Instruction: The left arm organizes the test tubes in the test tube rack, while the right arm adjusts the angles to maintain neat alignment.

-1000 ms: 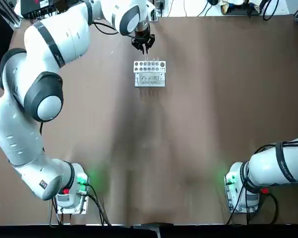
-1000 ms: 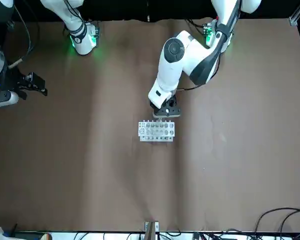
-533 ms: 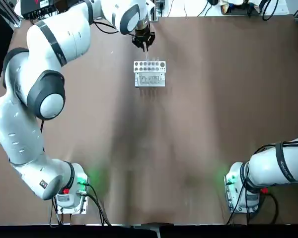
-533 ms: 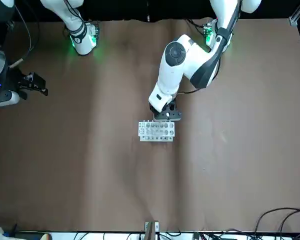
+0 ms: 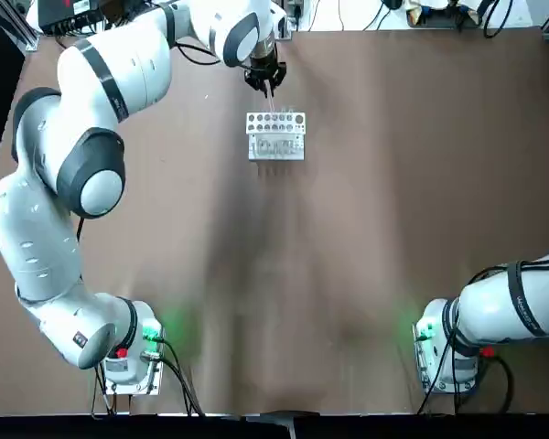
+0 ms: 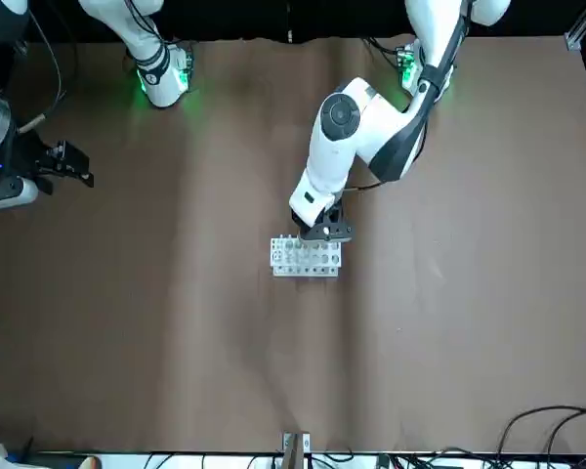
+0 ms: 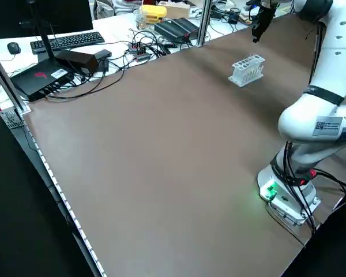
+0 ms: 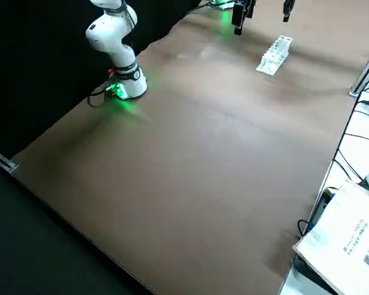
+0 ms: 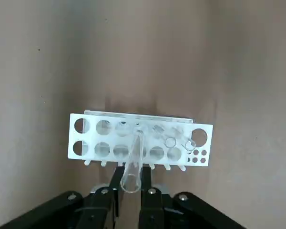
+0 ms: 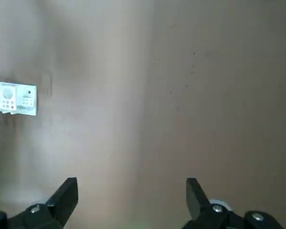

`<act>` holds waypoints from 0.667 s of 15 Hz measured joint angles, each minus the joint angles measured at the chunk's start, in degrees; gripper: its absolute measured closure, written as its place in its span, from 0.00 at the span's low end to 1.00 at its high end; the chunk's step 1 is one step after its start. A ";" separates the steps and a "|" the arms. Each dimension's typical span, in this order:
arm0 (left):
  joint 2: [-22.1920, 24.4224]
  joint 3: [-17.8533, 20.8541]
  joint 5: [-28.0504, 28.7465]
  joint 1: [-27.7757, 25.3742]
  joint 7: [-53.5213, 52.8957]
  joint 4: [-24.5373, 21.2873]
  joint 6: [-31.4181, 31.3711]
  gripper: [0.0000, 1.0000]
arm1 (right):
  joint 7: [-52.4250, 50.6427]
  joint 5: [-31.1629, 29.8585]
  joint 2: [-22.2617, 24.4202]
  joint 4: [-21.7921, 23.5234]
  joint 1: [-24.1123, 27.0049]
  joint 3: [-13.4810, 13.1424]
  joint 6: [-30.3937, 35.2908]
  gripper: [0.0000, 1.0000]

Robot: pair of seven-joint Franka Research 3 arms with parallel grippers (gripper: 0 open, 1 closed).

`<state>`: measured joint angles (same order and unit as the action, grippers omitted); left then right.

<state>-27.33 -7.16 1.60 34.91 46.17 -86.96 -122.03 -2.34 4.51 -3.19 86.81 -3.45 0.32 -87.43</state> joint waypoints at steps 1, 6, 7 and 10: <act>-0.10 0.05 0.00 -0.01 0.00 0.00 -0.03 0.81 | 0.00 0.00 0.00 0.00 0.00 0.00 0.00 0.00; -0.53 0.07 0.00 -0.02 0.00 0.02 -0.64 0.80 | 0.00 0.00 0.00 0.00 0.00 0.00 0.00 0.00; -0.65 0.07 0.00 -0.02 0.00 0.03 -0.70 0.80 | 0.00 0.00 0.00 0.00 0.00 0.00 0.00 0.00; -0.89 0.07 0.00 -0.02 0.00 0.05 -0.91 0.80 | 0.00 0.00 0.00 0.00 0.00 0.00 0.00 0.00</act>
<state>-28.22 -7.09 1.60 34.89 46.17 -86.91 -122.93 -2.35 4.51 -3.19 86.81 -3.45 0.32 -87.43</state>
